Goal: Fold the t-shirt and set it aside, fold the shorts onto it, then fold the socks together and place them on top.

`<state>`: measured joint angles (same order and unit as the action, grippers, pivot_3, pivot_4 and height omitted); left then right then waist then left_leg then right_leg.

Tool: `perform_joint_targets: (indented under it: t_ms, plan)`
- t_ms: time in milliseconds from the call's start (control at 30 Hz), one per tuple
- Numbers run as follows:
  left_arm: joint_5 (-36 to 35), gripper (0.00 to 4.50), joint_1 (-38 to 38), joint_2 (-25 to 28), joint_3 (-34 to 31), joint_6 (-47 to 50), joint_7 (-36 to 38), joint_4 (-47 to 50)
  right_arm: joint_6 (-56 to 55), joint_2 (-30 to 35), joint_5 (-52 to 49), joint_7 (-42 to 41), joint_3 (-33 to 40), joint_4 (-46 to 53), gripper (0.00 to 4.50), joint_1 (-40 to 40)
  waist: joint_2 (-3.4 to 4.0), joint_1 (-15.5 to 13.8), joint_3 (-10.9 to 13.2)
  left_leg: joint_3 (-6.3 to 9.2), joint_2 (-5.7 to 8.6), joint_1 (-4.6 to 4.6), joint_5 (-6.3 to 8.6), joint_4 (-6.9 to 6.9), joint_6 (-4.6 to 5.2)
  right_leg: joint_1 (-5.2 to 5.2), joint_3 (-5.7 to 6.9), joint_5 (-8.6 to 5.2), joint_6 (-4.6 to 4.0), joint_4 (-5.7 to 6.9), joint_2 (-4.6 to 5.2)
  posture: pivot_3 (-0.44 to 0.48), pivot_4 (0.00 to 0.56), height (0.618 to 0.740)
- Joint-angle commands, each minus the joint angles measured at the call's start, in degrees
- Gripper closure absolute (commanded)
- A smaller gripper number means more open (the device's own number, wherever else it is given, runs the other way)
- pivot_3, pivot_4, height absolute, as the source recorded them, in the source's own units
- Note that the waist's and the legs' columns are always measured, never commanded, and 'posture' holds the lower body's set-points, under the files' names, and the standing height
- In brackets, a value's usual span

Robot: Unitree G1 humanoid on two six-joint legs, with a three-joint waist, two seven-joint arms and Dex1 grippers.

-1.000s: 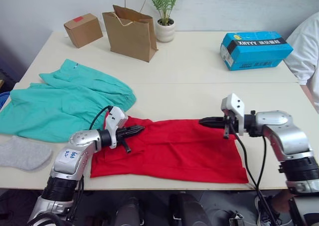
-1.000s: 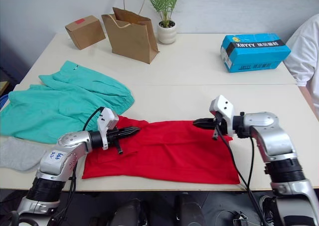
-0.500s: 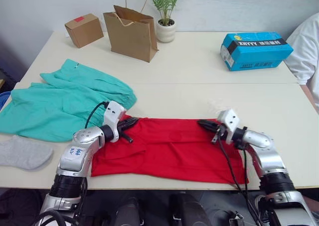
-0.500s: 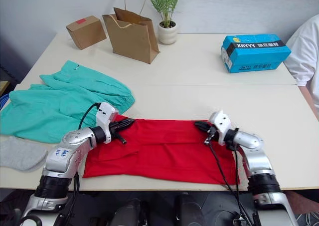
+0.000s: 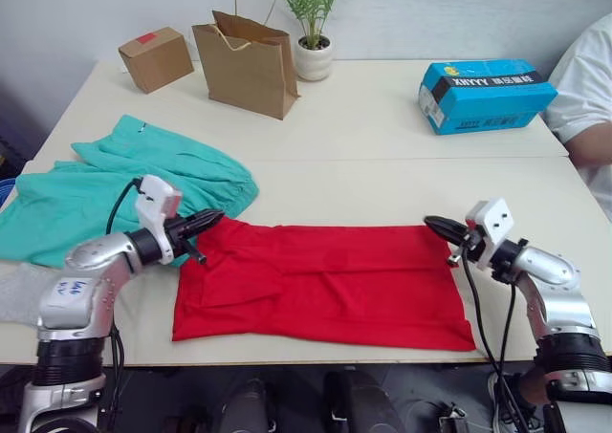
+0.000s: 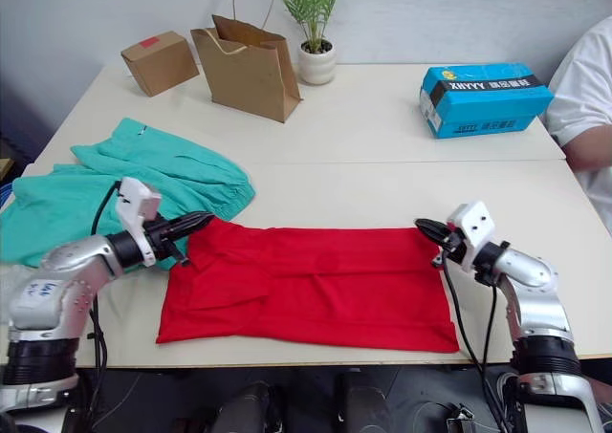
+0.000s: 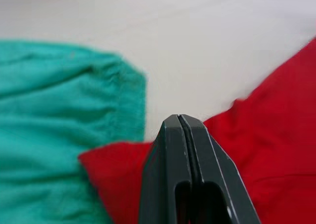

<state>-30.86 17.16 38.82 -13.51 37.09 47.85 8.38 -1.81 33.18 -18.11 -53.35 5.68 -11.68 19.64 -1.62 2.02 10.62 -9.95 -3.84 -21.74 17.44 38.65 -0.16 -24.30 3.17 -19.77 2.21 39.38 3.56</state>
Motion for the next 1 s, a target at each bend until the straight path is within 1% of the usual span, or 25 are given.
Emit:
perform_joint_targets:
  t_ms: [33, 100, 133, 200, 267, 333, 400, 533, 633, 700, 733, 800, 867, 1000]
  plan:
    - [-3.8, 4.5, -2.17, 3.1, 0.24, 0.57, 6.13, 5.35, 5.05, -3.67, -1.09, 1.33, -5.53, 11.69, 4.45, -1.68, -0.01, 0.0, -0.01, 0.0, -0.01, 0.09, -0.03, -0.18, -0.08, 0.04, -0.01, -0.01, -0.01, -0.07, -0.01, 0.0, 0.15, 0.74]
    - [-2.39, 4.5, -4.42, 2.35, 2.31, 0.14, 4.37, 8.11, 6.12, -7.21, 1.34, 4.4, -9.13, 14.11, 4.45, -2.16, -0.01, -0.1, -0.01, -0.04, 0.04, 0.18, -0.09, -0.42, -0.13, 0.04, -0.04, -0.02, -0.04, -0.17, 0.0, 0.0, 0.15, 0.74]
    - [-1.46, 4.5, -5.19, 1.25, 3.32, 0.17, 2.31, 9.01, 6.27, -8.63, 2.66, 5.57, -10.81, 14.57, 4.45, -2.48, -0.01, -0.14, -0.01, -0.05, 0.04, 0.25, -0.1, -0.51, -0.14, 0.08, -0.06, -0.03, -0.06, -0.23, 0.0, 0.0, 0.15, 0.74]
    - [-0.27, 4.5, -5.74, -0.58, 4.41, 0.31, -1.06, 9.68, 6.08, -9.92, 4.37, 6.75, -12.43, 14.56, 4.45, -2.93, -0.01, -0.42, -0.01, -0.05, 0.04, 0.24, -0.1, -0.53, -0.14, 0.1, -0.06, -0.04, -0.07, -0.28, 0.0, 0.0, 0.15, 0.74]
    - [3.02, 4.5, -6.89, -1.5, 6.64, 1.19, -5.36, 10.6, 5.47, -10.97, 5.32, 7.27, -13.5, 13.91, 4.45, -4.02, -0.03, -0.47, -0.02, -0.04, 0.08, 0.24, -0.11, -0.51, -0.08, 0.13, -0.06, -0.03, -0.06, -0.31, 0.01, 0.0, 0.15, 0.74]
    - [6.36, 4.5, -7.73, -2.36, 7.86, 0.94, -9.55, 10.99, 6.51, -11.43, 4.38, 7.74, -12.77, 13.7, 4.45, -5.05, -0.04, -0.45, -0.02, -0.02, 0.08, 0.25, -0.09, -0.51, -0.04, 0.18, -0.06, -0.03, -0.06, -0.38, 0.01, 0.0, 0.15, 0.74]
    - [8.14, 4.5, -8.44, -4.09, 7.28, 1.28, -14.01, 10.89, 6.88, -10.82, 3.9, 8.69, -10.56, 12.0, 4.45, -5.66, -0.04, -0.39, -0.02, -0.02, 0.08, 0.26, -0.08, -0.54, -0.03, 0.2, -0.06, -0.03, -0.06, -0.39, 0.01, 0.0, 0.15, 0.74]
    - [10.98, 4.5, -10.52, -4.81, 6.82, 0.73, -17.75, 10.18, 4.71, -7.74, 5.19, 8.68, -7.39, 7.56, 4.45, -6.06, -0.04, -0.26, -0.02, -0.02, 0.06, 0.31, -0.08, -0.58, -0.03, 0.2, -0.06, -0.03, -0.06, -0.39, -0.01, 0.0, 0.15, 0.74]
    - [11.53, 4.5, -12.67, -3.54, 5.58, -0.68, -16.77, 8.24, 1.09, -4.28, 6.6, 8.6, -4.66, 2.19, 4.45, -5.84, -0.04, -0.21, -0.02, -0.04, 0.06, 0.42, -0.08, -0.64, -0.04, 0.28, -0.06, -0.03, -0.07, -0.42, -0.01, 0.0, 0.15, 0.74]
    - [11.74, 4.5, -13.26, -2.41, 5.21, -2.37, -15.34, 6.7, -0.56, -3.26, 6.76, 8.5, -3.95, 0.35, 4.45, -5.67, -0.04, -0.21, -0.03, -0.02, 0.04, 0.7, -0.06, -0.68, -0.05, 0.57, -0.03, -0.04, -0.08, -0.54, -0.02, 0.0, 0.15, 0.74]
    - [11.93, 4.5, -12.99, -1.79, 4.33, -4.1, -14.62, 4.2, -0.86, -2.87, 6.7, 9.01, -3.13, -0.55, 4.45, -5.53, -0.04, -0.18, -0.03, -0.01, 0.04, 0.77, -0.06, -0.69, -0.05, 0.64, -0.02, -0.04, -0.08, -0.56, -0.02, 0.0, 0.15, 0.74]
    - [12.84, 4.5, -11.67, -0.24, 3.06, -9.39, -12.72, -1.04, -2.44, -1.3, 7.06, 9.27, -1.51, -3.09, 4.45, -5.24, -0.04, -0.17, -0.03, -0.02, 0.04, 0.91, -0.05, -0.72, -0.06, 0.75, -0.02, -0.05, -0.1, -0.56, -0.03, 0.0, 0.15, 0.74]
    - [12.17, 4.5, -9.41, 0.16, 1.73, -13.32, -11.06, -5.0, -3.89, 0.19, 7.31, 9.1, -0.19, -5.53, 4.45, -5.19, -0.04, -0.21, -0.03, -0.02, 0.05, 1.02, -0.05, -0.77, -0.07, 0.83, -0.02, -0.06, -0.11, -0.56, -0.03, 0.0, 0.15, 0.74]
    - [11.38, 4.5, -6.49, 1.42, 0.52, -16.13, -8.32, -9.94, -5.92, 1.88, 7.38, 9.3, 1.38, -9.17, 4.45, -4.83, -0.05, -0.27, -0.03, -0.03, 0.05, 1.03, -0.01, -0.8, -0.06, 0.86, -0.02, -0.05, -0.1, -0.62, -0.01, 0.0, 0.15, 0.74]
